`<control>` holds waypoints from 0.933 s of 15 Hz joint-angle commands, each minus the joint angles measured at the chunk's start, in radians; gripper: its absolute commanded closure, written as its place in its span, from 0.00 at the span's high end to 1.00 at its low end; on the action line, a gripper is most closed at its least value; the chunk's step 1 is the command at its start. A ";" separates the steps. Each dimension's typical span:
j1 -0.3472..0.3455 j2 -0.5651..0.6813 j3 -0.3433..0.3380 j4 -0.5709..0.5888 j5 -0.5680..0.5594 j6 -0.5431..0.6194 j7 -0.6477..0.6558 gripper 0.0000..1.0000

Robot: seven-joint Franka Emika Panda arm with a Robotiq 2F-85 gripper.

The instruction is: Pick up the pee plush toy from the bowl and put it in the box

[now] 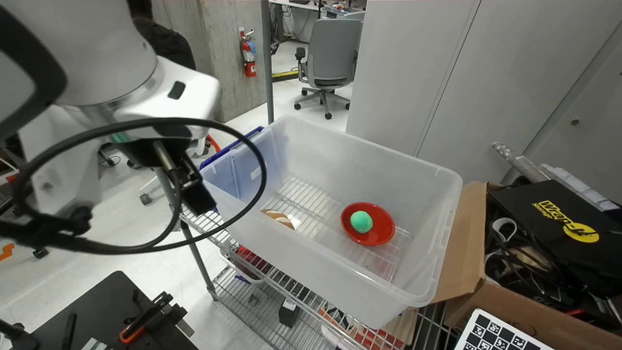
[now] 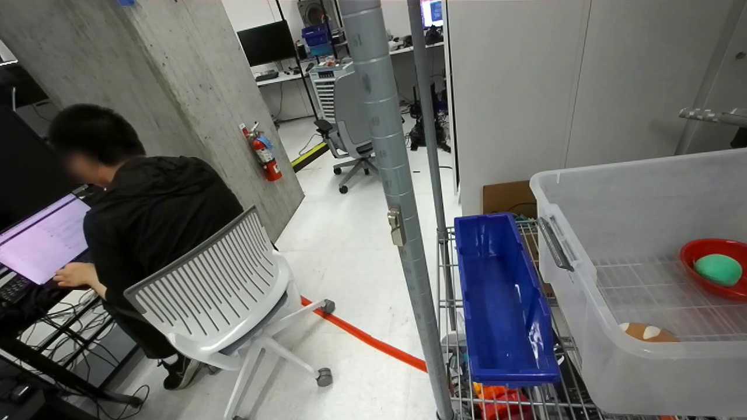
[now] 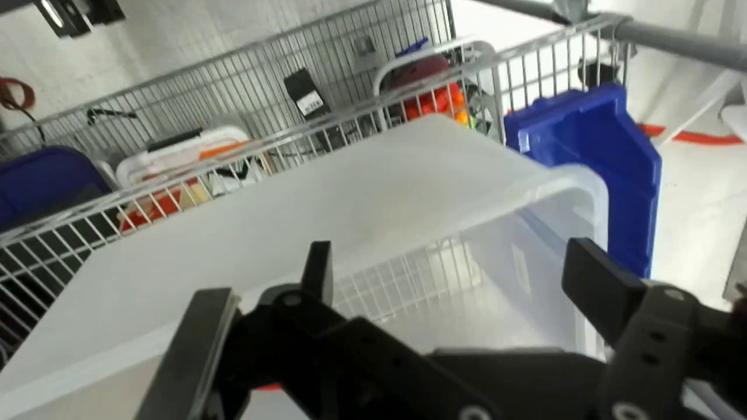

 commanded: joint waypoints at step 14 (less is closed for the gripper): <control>-0.029 0.999 -0.097 0.964 -0.008 0.259 0.194 1.00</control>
